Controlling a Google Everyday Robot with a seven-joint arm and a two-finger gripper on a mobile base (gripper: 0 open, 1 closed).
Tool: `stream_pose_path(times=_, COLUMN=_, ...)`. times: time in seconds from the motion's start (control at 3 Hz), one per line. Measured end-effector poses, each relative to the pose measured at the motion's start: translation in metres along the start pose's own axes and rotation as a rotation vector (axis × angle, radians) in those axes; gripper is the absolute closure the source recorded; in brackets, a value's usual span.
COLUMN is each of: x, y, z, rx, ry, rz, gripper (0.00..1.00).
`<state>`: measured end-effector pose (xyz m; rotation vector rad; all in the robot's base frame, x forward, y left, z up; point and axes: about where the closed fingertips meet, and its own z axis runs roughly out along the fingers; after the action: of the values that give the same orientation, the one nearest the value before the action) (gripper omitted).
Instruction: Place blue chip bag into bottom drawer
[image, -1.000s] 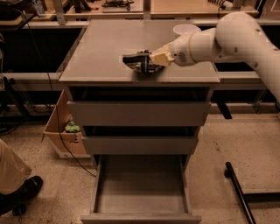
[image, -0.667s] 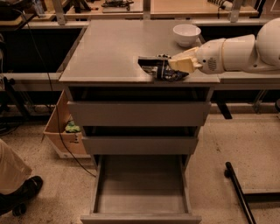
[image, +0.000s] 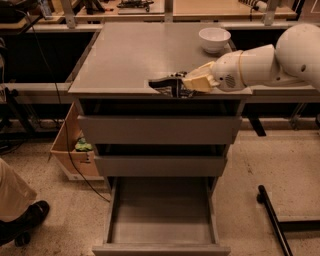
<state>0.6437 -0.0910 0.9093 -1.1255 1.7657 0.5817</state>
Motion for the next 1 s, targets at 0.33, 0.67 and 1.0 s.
stream_pose_path(times=0.33, x=0.015, y=0.036, z=0.001, rx=-0.042, ry=0.046, rz=-0.080, gripper=1.00)
stream_pose_path(times=0.67, x=0.035, y=0.083, z=-0.006, rx=-0.101, ry=0.070, rz=-0.121, gripper=1.00)
stream_pose_path(times=1.0, x=0.085, y=0.107, z=-0.001, rx=-0.132, ry=0.144, rz=-0.134, gripper=1.00)
